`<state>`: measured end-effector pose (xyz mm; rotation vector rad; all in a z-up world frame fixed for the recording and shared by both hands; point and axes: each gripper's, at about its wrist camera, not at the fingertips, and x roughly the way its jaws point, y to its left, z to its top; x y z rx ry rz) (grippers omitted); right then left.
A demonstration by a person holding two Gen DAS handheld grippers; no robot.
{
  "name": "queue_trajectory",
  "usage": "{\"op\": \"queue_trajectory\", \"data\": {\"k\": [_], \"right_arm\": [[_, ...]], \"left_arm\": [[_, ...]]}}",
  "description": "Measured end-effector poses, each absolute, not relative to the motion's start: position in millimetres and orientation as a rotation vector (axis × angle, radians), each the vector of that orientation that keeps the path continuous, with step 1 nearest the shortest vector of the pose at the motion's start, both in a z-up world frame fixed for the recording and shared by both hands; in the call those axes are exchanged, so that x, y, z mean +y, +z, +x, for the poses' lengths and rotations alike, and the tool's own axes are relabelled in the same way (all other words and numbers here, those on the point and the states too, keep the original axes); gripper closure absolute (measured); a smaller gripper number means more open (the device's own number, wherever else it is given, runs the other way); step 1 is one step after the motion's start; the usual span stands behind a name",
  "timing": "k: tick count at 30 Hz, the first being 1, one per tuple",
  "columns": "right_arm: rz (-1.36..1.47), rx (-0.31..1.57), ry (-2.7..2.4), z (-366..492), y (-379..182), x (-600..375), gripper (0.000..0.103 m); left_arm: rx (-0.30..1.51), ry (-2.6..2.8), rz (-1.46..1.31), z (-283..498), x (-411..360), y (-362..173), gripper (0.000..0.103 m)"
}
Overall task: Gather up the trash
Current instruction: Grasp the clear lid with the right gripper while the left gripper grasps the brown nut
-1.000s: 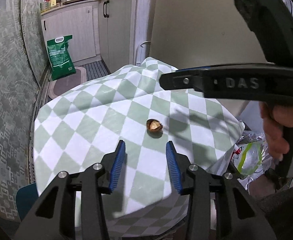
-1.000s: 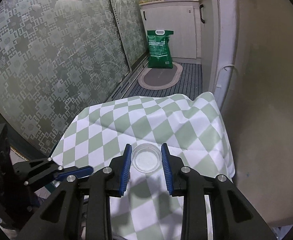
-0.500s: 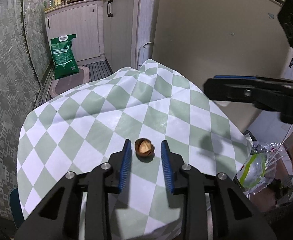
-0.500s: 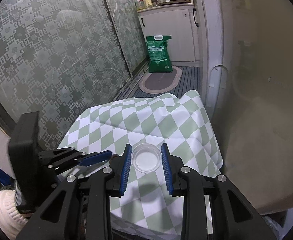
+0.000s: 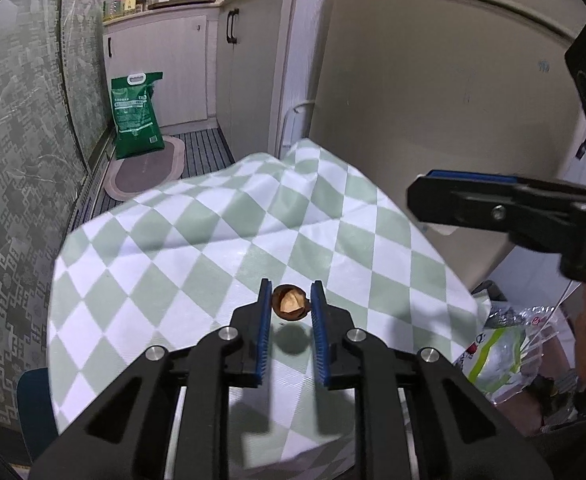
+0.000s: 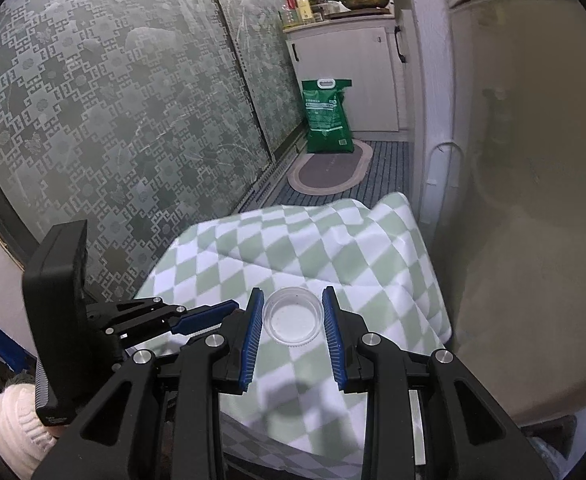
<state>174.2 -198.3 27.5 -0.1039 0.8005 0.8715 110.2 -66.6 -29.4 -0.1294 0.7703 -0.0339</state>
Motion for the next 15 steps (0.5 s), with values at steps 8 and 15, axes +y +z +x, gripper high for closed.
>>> {"op": "queue_trajectory", "data": {"k": [8, 15], "right_arm": [[-0.138, 0.771, 0.912, 159, 42, -161, 0.073], [-0.198, 0.798, 0.946, 148, 34, -119, 0.073]], "left_arm": [[0.702, 0.027, -0.18, 86, -28, -4, 0.082], [0.669, 0.136, -0.222, 59, 28, 6, 0.082]]}}
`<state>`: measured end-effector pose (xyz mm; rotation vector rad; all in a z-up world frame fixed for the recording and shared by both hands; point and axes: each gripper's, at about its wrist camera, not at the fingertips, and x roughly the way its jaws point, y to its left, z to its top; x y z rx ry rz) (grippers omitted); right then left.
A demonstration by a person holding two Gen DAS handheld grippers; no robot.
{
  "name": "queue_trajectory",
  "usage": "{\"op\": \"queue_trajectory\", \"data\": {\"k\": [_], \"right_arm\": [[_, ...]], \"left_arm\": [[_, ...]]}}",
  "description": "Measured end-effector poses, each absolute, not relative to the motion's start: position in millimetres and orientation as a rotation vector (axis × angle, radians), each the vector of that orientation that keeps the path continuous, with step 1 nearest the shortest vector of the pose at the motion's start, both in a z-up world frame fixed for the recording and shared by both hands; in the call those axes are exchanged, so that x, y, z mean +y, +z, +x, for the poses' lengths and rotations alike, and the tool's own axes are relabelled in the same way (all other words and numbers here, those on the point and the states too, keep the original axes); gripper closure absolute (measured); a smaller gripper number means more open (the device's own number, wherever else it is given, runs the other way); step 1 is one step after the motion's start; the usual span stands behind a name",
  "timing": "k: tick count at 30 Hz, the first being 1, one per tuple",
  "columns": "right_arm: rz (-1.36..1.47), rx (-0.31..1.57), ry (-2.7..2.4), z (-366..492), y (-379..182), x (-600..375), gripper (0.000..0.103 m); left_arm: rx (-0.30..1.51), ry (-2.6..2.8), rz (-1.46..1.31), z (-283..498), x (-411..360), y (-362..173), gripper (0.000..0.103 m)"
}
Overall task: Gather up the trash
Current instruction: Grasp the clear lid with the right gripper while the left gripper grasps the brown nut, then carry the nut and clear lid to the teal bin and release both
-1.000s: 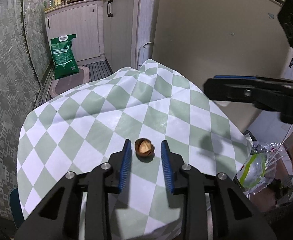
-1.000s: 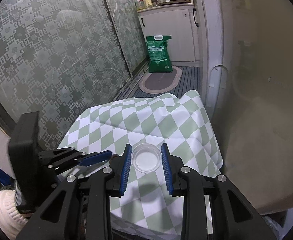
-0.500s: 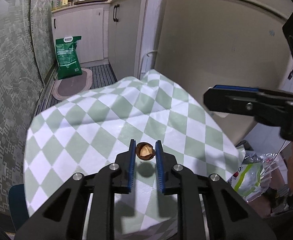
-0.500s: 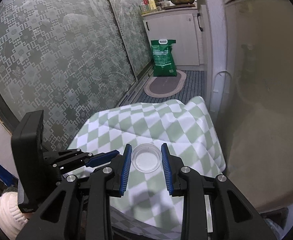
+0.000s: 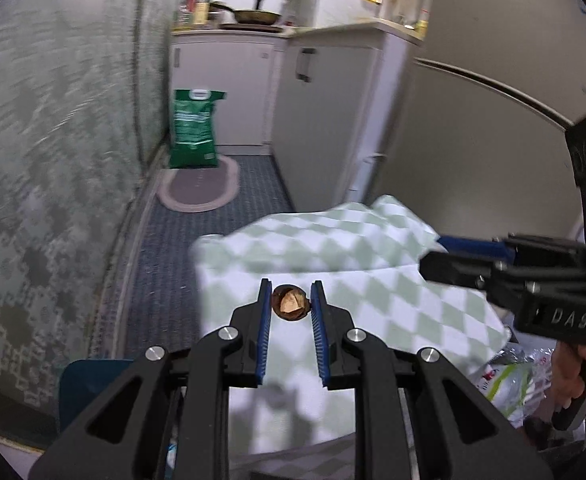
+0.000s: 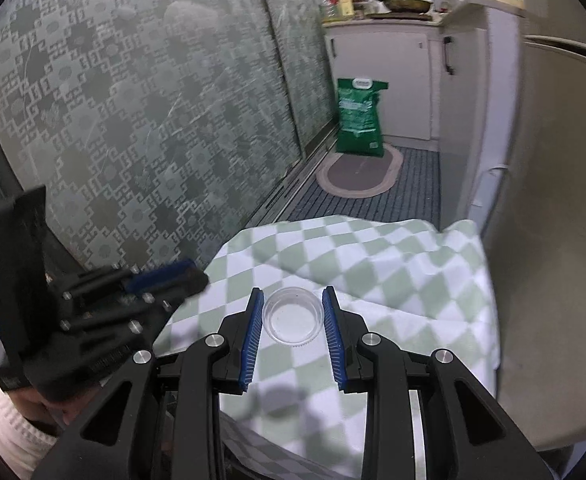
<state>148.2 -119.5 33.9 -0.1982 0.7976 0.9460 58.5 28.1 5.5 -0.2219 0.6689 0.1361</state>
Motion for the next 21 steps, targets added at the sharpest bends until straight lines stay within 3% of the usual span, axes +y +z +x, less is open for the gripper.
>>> {"op": "queue_trajectory", "data": {"k": [11, 21], "right_arm": [[-0.256, 0.819, 1.018, 121, 27, -59, 0.073], [-0.276, 0.827, 1.064, 105, 26, -20, 0.073]], "left_arm": [[0.749, 0.273, -0.242, 16, 100, -12, 0.082], [0.945, 0.364, -0.265, -9, 144, -62, 0.082]]}}
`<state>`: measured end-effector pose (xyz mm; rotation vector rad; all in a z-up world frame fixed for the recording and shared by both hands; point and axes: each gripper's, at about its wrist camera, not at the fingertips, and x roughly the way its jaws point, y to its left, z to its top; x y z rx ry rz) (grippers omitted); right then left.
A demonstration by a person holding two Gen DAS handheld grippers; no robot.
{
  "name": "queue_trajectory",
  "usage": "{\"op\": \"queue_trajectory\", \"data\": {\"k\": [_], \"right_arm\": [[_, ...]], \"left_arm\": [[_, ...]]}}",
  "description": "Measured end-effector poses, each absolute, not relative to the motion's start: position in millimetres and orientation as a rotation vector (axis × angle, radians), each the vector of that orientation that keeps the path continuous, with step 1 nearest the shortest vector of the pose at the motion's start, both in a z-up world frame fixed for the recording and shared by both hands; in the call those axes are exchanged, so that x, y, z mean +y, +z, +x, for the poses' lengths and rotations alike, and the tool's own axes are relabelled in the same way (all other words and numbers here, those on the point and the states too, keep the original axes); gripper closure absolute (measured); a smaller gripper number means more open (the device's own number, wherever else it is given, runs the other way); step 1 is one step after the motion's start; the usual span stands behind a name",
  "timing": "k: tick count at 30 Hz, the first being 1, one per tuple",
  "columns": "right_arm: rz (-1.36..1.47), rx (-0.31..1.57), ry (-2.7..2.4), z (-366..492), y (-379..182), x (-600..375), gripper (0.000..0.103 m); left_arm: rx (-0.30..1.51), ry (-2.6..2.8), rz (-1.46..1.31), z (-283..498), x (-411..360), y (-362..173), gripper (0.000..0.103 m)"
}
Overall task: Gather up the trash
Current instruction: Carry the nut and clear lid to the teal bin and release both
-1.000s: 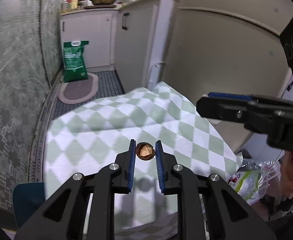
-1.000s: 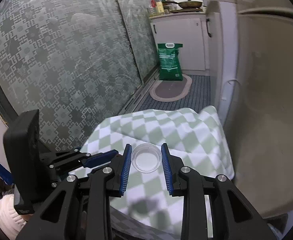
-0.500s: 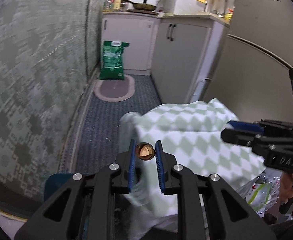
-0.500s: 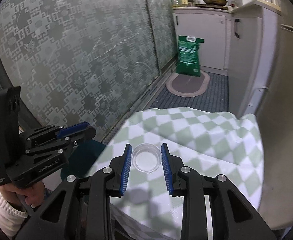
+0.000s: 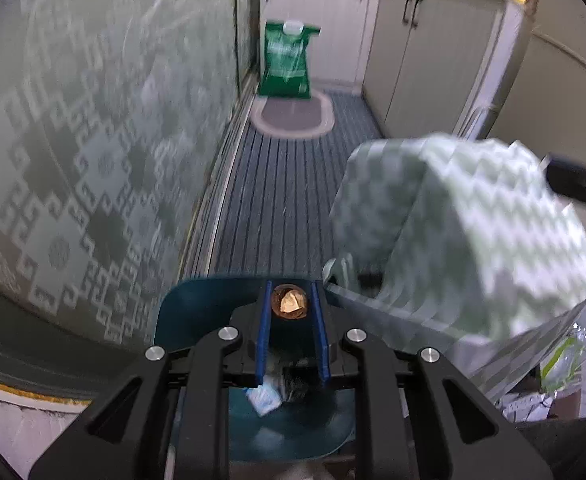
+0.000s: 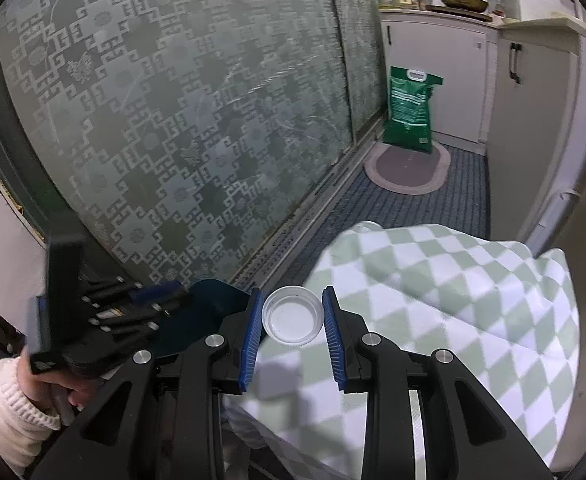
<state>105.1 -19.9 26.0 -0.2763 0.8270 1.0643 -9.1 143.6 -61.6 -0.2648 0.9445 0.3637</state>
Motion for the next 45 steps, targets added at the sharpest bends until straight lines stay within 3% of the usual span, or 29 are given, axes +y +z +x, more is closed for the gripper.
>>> {"op": "queue_trajectory", "data": {"k": [10, 18, 21, 29, 41, 43, 45], "right_arm": [[-0.31, 0.837, 1.113, 87, 22, 15, 0.073], [-0.347, 0.862, 1.133, 78, 9, 35, 0.073], [-0.369, 0.878, 1.142, 73, 2, 42, 0.073], [-0.443, 0.93, 1.185, 52, -23, 66, 0.073], [-0.552, 1.024, 1.24, 20, -63, 95, 0.073], [-0.556, 1.05, 1.25, 16, -69, 99, 0.06], [-0.558, 1.057, 1.253, 12, -73, 100, 0.058]], "left_arm": [[1.125, 0.36, -0.263, -16, 160, -109, 0.082], [1.161, 0.369, -0.278, -20, 173, -121, 0.076], [1.138, 0.38, -0.275, -21, 177, -116, 0.077], [0.95, 0.416, -0.286, -33, 186, -65, 0.092], [0.772, 0.426, -0.314, -53, 190, -17, 0.093], [0.761, 0.419, -0.32, -55, 191, -13, 0.093], [0.746, 0.411, -0.324, -57, 191, -9, 0.093]]}}
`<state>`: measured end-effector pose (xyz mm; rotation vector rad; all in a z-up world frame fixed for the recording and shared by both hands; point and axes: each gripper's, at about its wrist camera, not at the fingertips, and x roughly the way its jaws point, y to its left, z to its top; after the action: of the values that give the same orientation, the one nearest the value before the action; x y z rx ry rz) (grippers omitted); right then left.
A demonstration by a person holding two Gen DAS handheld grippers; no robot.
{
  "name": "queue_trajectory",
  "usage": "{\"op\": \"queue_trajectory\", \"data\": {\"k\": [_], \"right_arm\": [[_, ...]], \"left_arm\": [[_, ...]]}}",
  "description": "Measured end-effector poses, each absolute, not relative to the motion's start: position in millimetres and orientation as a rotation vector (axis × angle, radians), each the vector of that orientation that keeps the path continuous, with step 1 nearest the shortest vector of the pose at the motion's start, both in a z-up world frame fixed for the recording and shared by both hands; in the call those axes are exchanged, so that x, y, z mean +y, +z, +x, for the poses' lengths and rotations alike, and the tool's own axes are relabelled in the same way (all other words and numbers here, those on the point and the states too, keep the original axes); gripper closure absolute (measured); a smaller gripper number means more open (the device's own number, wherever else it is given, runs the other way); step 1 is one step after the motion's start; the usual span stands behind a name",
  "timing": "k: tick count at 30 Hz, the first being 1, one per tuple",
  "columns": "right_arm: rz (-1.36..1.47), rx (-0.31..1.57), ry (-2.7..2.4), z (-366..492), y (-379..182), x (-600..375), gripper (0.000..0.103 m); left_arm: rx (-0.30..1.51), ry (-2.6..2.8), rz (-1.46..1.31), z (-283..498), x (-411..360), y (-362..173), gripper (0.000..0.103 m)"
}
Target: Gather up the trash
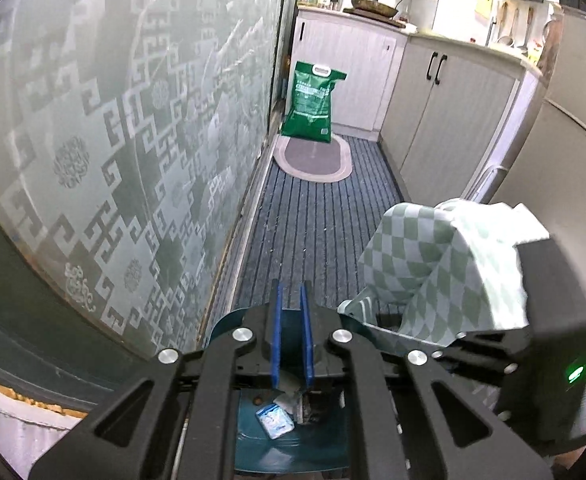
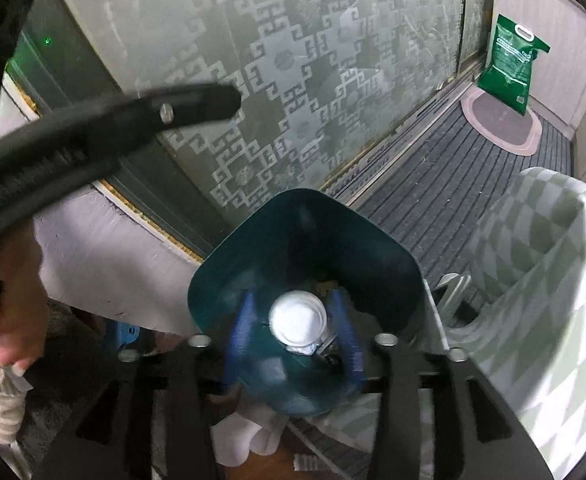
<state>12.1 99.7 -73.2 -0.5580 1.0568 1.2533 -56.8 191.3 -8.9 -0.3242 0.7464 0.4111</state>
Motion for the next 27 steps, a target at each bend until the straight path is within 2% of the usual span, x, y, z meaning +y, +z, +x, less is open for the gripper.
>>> {"op": "queue_trajectory", "data": {"k": [6, 10, 15, 18, 19, 21, 23, 24, 26, 27], "right_arm": [[-0.547, 1.021, 1.233, 7, -65, 94, 0.057], [-0.533, 0.974, 1.203, 10, -51, 76, 0.044], [-0.471, 0.947, 1.111, 11, -39, 34, 0.038], [-0.42, 0.928, 1.07, 7, -32, 10, 0.035], [-0.398, 0.917, 1.044, 4, -28, -1, 0.032], [-0.372, 0.893, 1.007, -1, -24, -16, 0.032], [-0.326, 0.884, 1.007, -6, -19, -31, 0.031], [-0.305, 0.87, 1.001, -10, -15, -40, 0.028], [-0.288, 0.829, 0.972, -19, -7, -57, 0.021], [-0.287, 0.811, 0.956, -22, -4, -64, 0.018]], "left_arm": [[0.729, 0.364, -0.317, -62, 181, 0, 0.09], [0.747, 0.344, -0.33, -67, 177, -5, 0.087], [0.772, 0.337, -0.348, -78, 170, -20, 0.08], [0.764, 0.334, -0.333, -86, 159, -26, 0.07], [0.758, 0.336, -0.322, -90, 154, -28, 0.062], [0.75, 0.339, -0.306, -97, 146, -30, 0.057], [0.742, 0.34, -0.299, -107, 140, -31, 0.048], [0.736, 0.34, -0.297, -111, 137, -31, 0.046], [0.727, 0.346, -0.288, -120, 132, -34, 0.033], [0.723, 0.349, -0.283, -124, 131, -36, 0.031]]}}
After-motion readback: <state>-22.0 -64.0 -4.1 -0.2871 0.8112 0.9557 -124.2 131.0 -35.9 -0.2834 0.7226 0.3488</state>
